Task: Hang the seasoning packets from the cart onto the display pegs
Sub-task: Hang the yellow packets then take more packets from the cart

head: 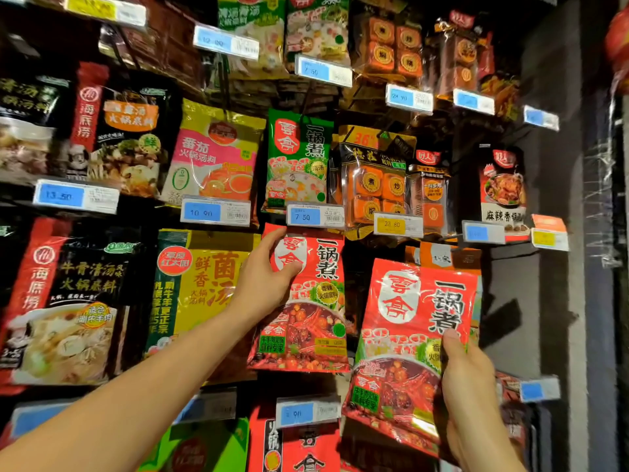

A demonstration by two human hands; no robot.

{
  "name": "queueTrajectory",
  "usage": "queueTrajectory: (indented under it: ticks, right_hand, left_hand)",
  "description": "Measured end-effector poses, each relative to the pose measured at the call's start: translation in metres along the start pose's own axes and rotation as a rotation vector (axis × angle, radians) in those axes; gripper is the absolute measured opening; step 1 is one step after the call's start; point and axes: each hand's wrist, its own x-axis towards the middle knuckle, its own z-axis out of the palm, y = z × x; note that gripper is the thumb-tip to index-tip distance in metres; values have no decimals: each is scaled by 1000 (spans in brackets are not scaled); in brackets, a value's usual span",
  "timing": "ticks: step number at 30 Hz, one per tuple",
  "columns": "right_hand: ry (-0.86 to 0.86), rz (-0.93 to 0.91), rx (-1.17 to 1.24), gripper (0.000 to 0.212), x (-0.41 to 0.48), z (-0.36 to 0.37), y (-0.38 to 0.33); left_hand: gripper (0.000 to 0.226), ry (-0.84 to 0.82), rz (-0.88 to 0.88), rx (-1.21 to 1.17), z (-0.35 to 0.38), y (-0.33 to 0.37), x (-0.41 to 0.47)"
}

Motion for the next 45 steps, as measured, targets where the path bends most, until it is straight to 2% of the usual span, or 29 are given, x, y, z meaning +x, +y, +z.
queueTrajectory:
  ticks: [8, 14, 15, 17, 18, 20, 22, 25, 27, 31, 42, 45]
  right_hand:
    - [-7, 16, 5, 22, -6, -1, -5]
    - [-94, -72, -98, 18, -7, 18, -8]
    - [-116, -84, -119, 19, -5, 25, -8]
    - [-170, -96, -155, 21, 0, 42, -6]
    - [-206, -97, -166, 22, 4, 52, -5]
    - [-265, -82, -167, 22, 11, 72, -3]
    - [-302, -48, -154, 23, 15, 92, -4]
    - [-317, -3, -90, 24, 20, 116, -4]
    - [-310, 25, -48, 24, 23, 127, -6]
    - [-336, 21, -47, 24, 26, 138, -10]
    - [-334, 56, -62, 23, 27, 143, -20]
    - [-358, -22, -111, 15, 31, 144, -20]
  left_hand:
    - [66, -25, -93, 129, 3, -3, 8]
    - [75, -155, -4, 678, 3, -2, 9]
    - [69, -161, 25, 777, 0, 2, 8]
    - [45, -58, 109, 908, -9, 16, 7]
    - [37, 20, 156, 914, -14, 24, 8]
    - [34, 121, 295, 790, -26, 36, 14]
    - [47, 66, 510, 758, -35, 38, 30]
    - [68, -86, 790, 1043, -43, 31, 61]
    - [67, -135, 795, 1091, -46, 30, 75]
    - [53, -173, 789, 978, -49, 33, 87]
    - [55, -211, 748, 897, -56, 41, 91]
    - [55, -215, 732, 881, -56, 43, 91]
